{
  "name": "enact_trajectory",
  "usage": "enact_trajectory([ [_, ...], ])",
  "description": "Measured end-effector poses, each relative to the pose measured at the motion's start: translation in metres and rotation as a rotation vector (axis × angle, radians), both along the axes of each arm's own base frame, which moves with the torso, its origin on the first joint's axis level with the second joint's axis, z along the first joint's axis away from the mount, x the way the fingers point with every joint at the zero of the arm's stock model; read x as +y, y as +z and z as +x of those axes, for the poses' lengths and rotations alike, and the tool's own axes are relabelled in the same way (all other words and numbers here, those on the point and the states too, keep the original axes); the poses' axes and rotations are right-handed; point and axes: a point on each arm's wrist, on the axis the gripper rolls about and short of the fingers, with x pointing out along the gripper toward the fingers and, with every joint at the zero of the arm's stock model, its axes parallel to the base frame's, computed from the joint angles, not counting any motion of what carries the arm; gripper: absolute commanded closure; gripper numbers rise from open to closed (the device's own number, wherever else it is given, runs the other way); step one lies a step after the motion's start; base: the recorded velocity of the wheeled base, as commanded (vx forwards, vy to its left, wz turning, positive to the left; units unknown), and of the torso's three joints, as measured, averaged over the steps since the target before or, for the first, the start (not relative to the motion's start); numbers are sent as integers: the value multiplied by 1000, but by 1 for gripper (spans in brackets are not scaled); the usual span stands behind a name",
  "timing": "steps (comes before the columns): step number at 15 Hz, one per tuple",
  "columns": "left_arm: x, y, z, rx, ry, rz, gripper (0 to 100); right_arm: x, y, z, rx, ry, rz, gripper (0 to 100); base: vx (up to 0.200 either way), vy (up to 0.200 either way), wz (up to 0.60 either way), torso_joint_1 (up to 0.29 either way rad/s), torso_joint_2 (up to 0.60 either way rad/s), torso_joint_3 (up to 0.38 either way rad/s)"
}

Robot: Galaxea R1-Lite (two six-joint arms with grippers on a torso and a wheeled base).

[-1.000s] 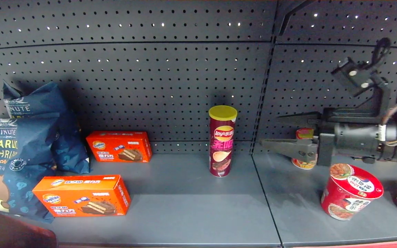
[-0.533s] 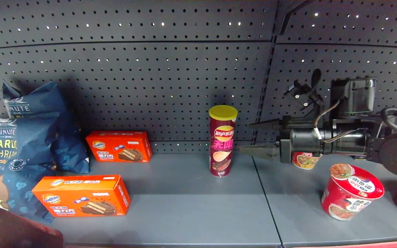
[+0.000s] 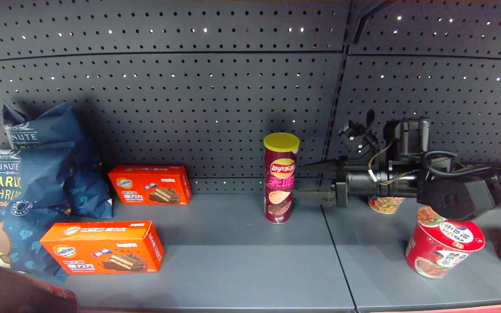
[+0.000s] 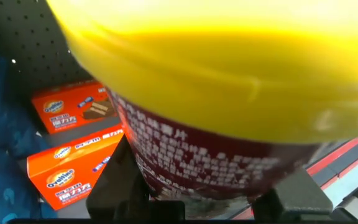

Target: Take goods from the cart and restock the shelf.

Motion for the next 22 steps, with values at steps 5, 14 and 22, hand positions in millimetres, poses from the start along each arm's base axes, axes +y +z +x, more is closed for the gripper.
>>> enact_trajectory([
  [5,0,0,0,1,1,-1,100,12,-12,26,-22,41,22,0,0,0,0,0,0,0],
  [14,0,-4,-5,8,2,-22,100,33,-37,42,13,71,9,0,0,0,0,0,0,0],
  [22,1,-2,-11,-15,5,-33,100,42,-58,53,22,62,1,0,0,0,0,0,0,0],
])
